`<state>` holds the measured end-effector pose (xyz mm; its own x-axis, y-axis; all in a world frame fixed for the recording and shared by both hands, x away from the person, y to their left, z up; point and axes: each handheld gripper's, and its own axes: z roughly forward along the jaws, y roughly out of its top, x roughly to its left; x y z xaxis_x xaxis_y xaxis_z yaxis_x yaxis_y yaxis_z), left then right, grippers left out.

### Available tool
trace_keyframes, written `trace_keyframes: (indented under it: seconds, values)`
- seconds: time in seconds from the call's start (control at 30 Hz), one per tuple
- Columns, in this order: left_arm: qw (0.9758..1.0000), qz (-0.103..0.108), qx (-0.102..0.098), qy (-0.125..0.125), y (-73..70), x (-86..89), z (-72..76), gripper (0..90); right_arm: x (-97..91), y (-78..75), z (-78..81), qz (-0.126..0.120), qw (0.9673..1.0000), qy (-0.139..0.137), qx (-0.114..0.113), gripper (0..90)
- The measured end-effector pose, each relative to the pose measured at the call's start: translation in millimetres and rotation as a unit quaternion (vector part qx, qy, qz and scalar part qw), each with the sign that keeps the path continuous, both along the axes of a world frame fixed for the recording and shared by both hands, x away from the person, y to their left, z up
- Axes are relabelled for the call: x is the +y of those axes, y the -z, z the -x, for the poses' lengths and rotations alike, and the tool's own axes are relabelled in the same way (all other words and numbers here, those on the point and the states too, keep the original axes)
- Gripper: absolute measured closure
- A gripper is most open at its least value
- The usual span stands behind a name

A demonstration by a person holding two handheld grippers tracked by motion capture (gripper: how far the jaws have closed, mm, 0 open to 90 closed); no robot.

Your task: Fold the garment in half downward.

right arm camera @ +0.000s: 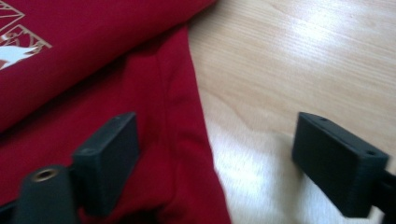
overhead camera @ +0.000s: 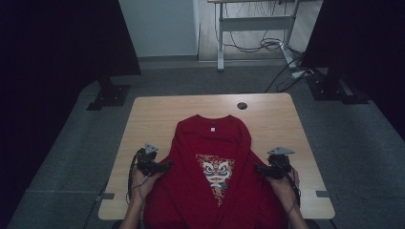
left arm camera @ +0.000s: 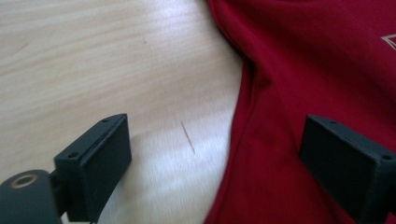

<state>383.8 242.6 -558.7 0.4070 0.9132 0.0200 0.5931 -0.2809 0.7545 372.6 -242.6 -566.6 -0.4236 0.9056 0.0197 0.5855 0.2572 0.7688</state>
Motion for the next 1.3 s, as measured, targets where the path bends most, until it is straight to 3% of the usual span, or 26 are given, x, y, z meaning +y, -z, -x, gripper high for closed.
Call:
trace_keyframes:
  seconds: [0.03, 0.07, 0.1, 0.13, 0.17, 0.23, 0.27, 0.3, 0.33, 0.37, 0.4, 0.5, 0.53, 0.6, 0.63, 0.67, 0.73, 0.8, 1.0, 1.07, 1.13, 1.17, 1.2, 1.23, 1.27, 1.3]
  values:
    - [1.0000, 0.000, 0.000, 0.000, 0.0, 0.0, 0.0, 10.7, 0.0, 0.0, 0.0, 0.000, 1.0000, 0.000, 0.000, 17.2]
    - [1.0000, 0.000, 0.000, 0.000, 0.0, 0.0, 0.0, 10.7, 0.5, 0.3, 12.0, -0.002, 1.0000, 0.002, -0.004, 17.2]
    - [1.0000, 0.000, 0.000, 0.000, 0.0, 0.0, 0.0, 10.7, 0.5, 0.3, 12.0, -0.002, 1.0000, 0.002, -0.004, 21.5]
    - [1.0000, 0.000, -0.001, 0.000, 0.8, -0.4, 19.2, 10.7, 0.5, 0.3, 12.0, -0.002, 1.0000, 0.002, -0.004, 21.5]
    - [1.0000, 0.000, -0.001, 0.002, 1.3, 0.5, 30.2, 11.0, 0.6, 1.0, 28.4, -0.002, 1.0000, -0.002, -0.004, 22.0]
    - [1.0000, 0.000, -0.001, 0.002, 1.3, 0.5, 30.2, 11.0, 0.4, 1.5, 37.7, -0.002, 1.0000, -0.006, -0.005, 22.0]
    - [0.9999, 0.001, -0.001, 0.011, 2.1, 3.2, 46.5, 11.0, 0.4, 1.5, 37.7, -0.002, 1.0000, -0.006, -0.005, 22.0]
    - [0.9998, 0.001, 0.000, 0.018, 2.1, 4.2, 50.4, 11.0, -0.3, 2.1, 52.0, -0.002, 0.9998, -0.017, -0.005, 21.8]
    - [0.9996, 0.002, 0.000, 0.029, 2.1, 5.4, 53.1, 11.0, -0.7, 2.2, 55.4, -0.003, 0.9998, -0.021, -0.004, 21.1]
    - [0.9996, 0.002, 0.000, 0.029, 2.1, 5.4, 53.1, 11.8, -0.7, 2.2, 55.4, -0.003, 0.9998, -0.021, -0.004, 21.1]
    - [0.9990, 0.003, 0.002, 0.045, -0.8, 8.4, 53.7, 11.8, -1.3, 2.4, 57.5, -0.002, 0.9996, -0.026, -0.003, 19.8]
    - [0.9990, 0.003, 0.002, 0.045, -0.8, 8.4, 53.7, 13.9, -2.5, 2.2, 58.1, -0.007, 0.9995, -0.030, 0.002, 16.0]
    - [0.9990, 0.024, -0.013, 0.036, -17.1, 10.0, 40.2, 13.2, -0.5, -1.5, 50.9, -0.016, 0.9996, -0.025, 0.001, 13.7]
    - [0.9990, 0.024, -0.013, 0.036, -17.1, 10.0, 40.2, 12.1, 1.6, -3.6, 47.0, -0.015, 0.9995, -0.026, -0.003, 13.7]
    - [0.9994, 0.020, -0.002, 0.029, -22.8, 2.8, 21.4, 12.1, 1.6, -3.6, 47.0, -0.015, 0.9995, -0.026, -0.003, 12.6]
    - [0.9995, 0.017, 0.002, 0.027, -21.8, 0.1, 15.2, 11.2, 9.8, -8.6, 31.9, -0.008, 0.9995, -0.030, -0.010, 11.4]
    - [0.9995, 0.016, 0.007, 0.027, -19.3, -2.4, 9.4, 11.9, 11.5, -8.4, 26.0, -0.002, 0.9996, -0.028, -0.009, 11.3]
    - [0.9997, 0.001, 0.020, 0.016, -7.7, -7.7, -4.1, 12.4, 10.1, -1.7, 9.9, 0.006, 0.9999, -0.015, 0.002, 10.9]
    - [0.9999, 0.004, 0.004, 0.010, -1.1, -9.0, -0.3, 11.8, 6.8, 0.8, 12.7, 0.002, 0.9999, -0.014, 0.003, 11.8]
    - [0.9999, 0.001, -0.001, 0.012, 0.4, -10.5, 9.2, 12.0, 6.8, 0.8, 12.7, 0.002, 0.9999, -0.014, 0.003, 11.9]
    - [0.9999, 0.001, -0.001, 0.012, 0.4, -10.5, 9.2, 12.0, 5.3, 1.2, 22.0, 0.002, 0.9999, -0.011, 0.003, 12.7]
    - [0.9999, 0.001, -0.001, 0.016, 1.2, -9.7, 25.5, 12.0, 5.3, 1.2, 22.0, 0.002, 0.9999, -0.011, 0.003, 12.7]
    - [0.9999, 0.001, -0.001, 0.016, 1.2, -9.7, 25.5, 12.0, 5.3, 1.2, 22.0, 0.002, 0.9999, -0.011, 0.003, 12.7]
    - [0.9998, 0.001, -0.001, 0.019, 1.7, -8.5, 38.6, 12.0, 4.9, 1.9, 38.3, 0.002, 0.9999, -0.010, 0.002, 13.4]
    - [0.9998, 0.001, -0.001, 0.019, 1.7, -8.5, 38.6, 12.0, 4.9, 1.9, 38.3, 0.002, 0.9999, -0.010, 0.002, 13.4]
    - [0.9998, 0.001, -0.002, 0.018, 2.3, -8.1, 48.7, 12.0, 5.2, 2.5, 52.0, 0.001, 0.9999, -0.014, 0.002, 14.0]
